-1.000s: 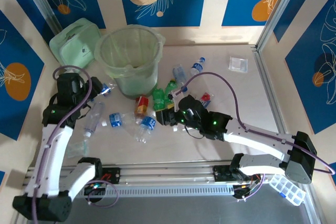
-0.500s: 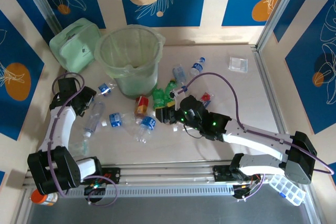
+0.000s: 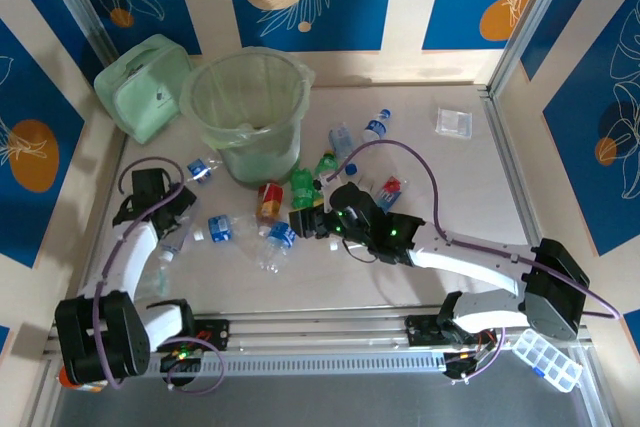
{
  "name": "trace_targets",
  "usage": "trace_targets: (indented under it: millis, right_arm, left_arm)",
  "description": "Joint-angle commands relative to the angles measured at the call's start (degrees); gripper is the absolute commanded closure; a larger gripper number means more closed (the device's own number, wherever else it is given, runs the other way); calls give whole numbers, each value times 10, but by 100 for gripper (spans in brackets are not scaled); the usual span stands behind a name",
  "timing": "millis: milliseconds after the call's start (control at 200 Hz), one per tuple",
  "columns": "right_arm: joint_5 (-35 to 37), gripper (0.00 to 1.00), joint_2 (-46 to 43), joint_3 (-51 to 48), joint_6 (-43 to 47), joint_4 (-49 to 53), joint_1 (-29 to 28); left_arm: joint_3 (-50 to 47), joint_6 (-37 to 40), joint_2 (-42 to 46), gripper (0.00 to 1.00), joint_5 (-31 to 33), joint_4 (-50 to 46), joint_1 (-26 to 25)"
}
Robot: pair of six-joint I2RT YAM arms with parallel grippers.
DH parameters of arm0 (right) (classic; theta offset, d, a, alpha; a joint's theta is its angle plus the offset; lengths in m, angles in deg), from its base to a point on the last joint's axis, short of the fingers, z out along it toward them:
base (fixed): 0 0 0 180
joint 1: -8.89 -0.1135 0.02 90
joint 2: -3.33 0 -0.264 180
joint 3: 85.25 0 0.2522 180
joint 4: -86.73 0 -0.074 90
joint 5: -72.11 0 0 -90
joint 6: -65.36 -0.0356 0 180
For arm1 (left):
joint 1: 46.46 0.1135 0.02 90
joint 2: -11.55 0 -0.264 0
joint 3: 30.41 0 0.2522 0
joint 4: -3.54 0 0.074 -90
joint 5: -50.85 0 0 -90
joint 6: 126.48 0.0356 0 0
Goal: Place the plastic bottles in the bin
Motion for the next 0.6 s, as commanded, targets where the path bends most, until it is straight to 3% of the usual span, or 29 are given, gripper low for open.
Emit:
trace_targets:
  millis: [0,405,595]
  right_arm:
    - [-16,27,7,24,2,2,3]
    - [-32,26,40,49,6,23,3]
    - [-27,26,40,50,6,25,4]
  left_arm:
    - [-20,36,32,10,25,28,-20]
    - [-73,34,-8,9,-97,95,-36]
    - [-79,38,-11,13,-111,104,-44]
